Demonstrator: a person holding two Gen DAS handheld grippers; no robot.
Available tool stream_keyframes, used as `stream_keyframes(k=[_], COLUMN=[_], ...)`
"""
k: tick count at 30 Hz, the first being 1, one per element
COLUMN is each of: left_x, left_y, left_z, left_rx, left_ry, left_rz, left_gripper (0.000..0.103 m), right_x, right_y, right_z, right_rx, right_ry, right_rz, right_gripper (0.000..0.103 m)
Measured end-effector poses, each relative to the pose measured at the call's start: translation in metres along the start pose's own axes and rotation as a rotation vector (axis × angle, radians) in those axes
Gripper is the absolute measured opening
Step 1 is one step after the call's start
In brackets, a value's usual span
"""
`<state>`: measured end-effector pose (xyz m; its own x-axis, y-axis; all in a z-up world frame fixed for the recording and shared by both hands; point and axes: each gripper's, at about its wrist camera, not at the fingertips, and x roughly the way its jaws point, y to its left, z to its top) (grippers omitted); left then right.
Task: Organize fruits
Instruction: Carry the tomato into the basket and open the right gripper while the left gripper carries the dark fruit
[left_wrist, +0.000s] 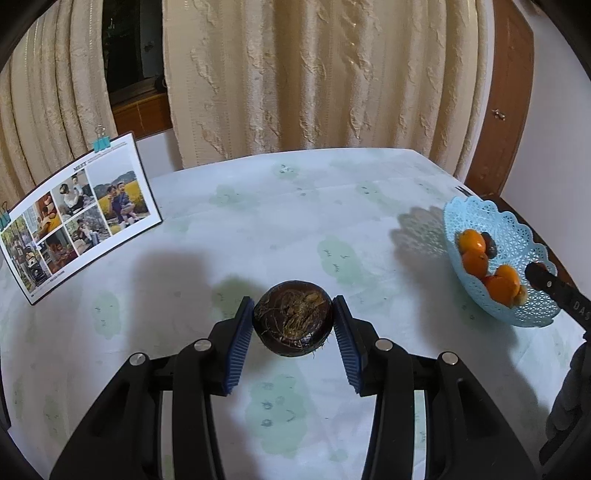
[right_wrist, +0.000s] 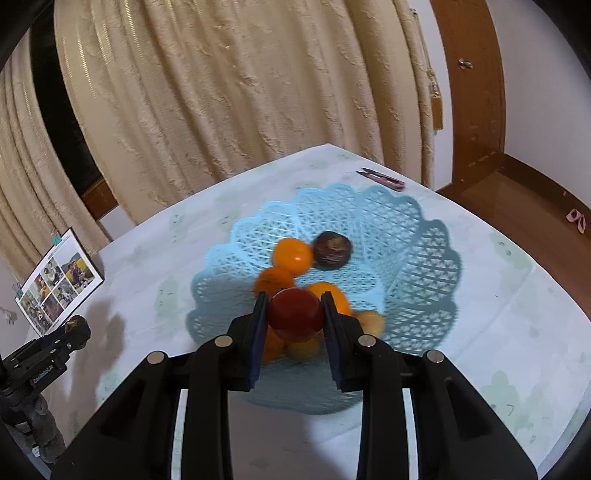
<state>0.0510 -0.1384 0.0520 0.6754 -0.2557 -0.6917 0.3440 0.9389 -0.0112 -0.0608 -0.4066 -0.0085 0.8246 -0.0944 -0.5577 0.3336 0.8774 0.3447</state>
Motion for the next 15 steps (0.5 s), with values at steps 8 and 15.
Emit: stream_keyframes(k=[8,15], left_x=[-0.002,-0.002], left_y=[-0.034,-0.078], left_z=[0.006,0.017], left_rx=[0.046,0.089], left_ry=[-0.002,-0.014], left_rz=[-0.054,-0.157], left_gripper=[0.044,0.044], right_x=[-0.017,-0.038], right_y=[-0.028,-0.056], right_z=[-0.004,-0.018], right_rx=[0.079,0.142], right_ry=[-0.075,-0.213], right_rz=[-0.007,-0.154], right_gripper=[0.055,0.062])
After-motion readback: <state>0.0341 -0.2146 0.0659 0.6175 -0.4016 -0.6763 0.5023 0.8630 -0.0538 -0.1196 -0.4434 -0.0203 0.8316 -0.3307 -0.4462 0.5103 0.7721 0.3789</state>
